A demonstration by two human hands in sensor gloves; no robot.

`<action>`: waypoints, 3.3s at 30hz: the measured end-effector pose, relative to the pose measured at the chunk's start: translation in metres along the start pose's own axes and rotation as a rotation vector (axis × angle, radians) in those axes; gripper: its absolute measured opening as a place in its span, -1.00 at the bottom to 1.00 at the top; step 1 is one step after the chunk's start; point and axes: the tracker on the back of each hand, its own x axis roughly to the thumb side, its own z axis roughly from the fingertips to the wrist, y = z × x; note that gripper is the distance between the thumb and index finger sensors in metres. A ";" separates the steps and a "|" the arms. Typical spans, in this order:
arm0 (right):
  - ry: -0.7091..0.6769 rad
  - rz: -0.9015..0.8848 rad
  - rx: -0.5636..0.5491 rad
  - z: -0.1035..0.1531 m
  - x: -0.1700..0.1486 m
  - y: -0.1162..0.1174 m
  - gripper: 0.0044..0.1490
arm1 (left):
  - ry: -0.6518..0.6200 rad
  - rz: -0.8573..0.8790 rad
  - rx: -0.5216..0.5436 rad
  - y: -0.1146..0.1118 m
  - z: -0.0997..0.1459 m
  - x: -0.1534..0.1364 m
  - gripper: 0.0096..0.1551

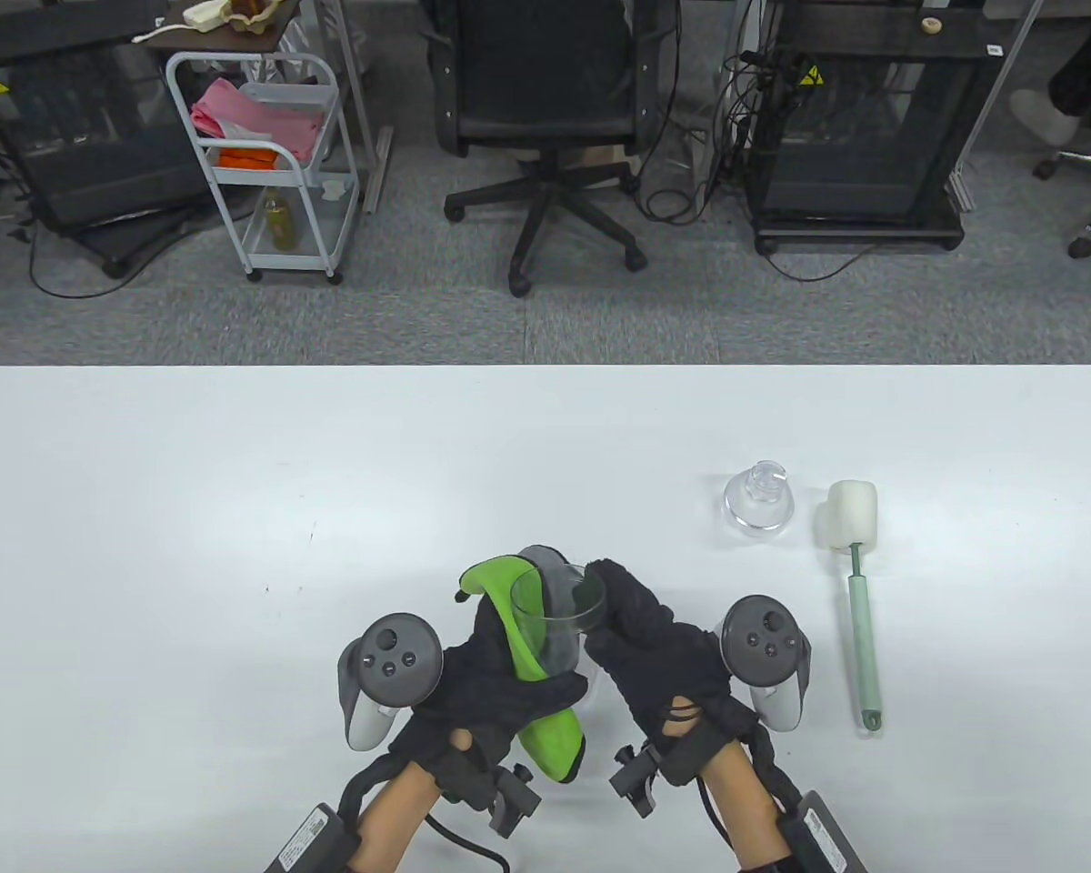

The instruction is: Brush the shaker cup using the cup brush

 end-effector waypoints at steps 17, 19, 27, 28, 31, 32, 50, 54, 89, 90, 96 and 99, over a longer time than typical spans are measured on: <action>0.045 0.118 0.045 0.000 0.004 0.004 0.08 | 0.016 -0.036 0.034 0.001 -0.002 -0.002 0.46; 0.011 0.252 -0.098 0.003 0.012 0.002 0.05 | 0.049 -0.001 0.076 0.001 -0.001 -0.004 0.46; -0.003 0.213 -0.116 0.004 0.008 0.003 0.07 | 0.042 -0.111 0.062 -0.005 -0.004 -0.002 0.47; -0.010 0.181 -0.078 0.002 0.005 0.001 0.05 | 0.034 -0.063 0.039 -0.005 -0.004 -0.003 0.48; 0.008 0.050 0.039 -0.001 -0.003 -0.002 0.00 | 0.019 0.018 0.006 -0.006 -0.004 -0.004 0.50; 0.016 0.029 0.043 0.000 -0.004 -0.001 -0.01 | 0.022 0.006 0.011 -0.007 -0.004 -0.004 0.50; -0.030 0.199 -0.025 0.009 0.026 0.003 -0.05 | -0.022 0.008 0.070 0.002 0.001 0.008 0.50; -0.084 0.395 -0.088 0.012 0.044 0.010 0.12 | -0.005 -0.059 0.098 0.001 0.001 0.011 0.49; -0.017 0.013 0.103 0.003 0.017 -0.001 0.11 | -0.076 -0.118 0.007 0.001 0.001 0.020 0.52; -0.011 -0.027 0.121 0.002 0.014 -0.002 0.10 | -0.077 -0.143 0.005 0.002 0.001 0.020 0.51; -0.092 0.427 -0.020 0.006 0.039 -0.001 -0.01 | -0.046 -0.312 0.026 0.006 0.001 0.016 0.44; -0.091 0.502 -0.107 0.009 0.043 0.000 -0.22 | -0.058 -0.283 0.032 0.008 0.002 0.016 0.29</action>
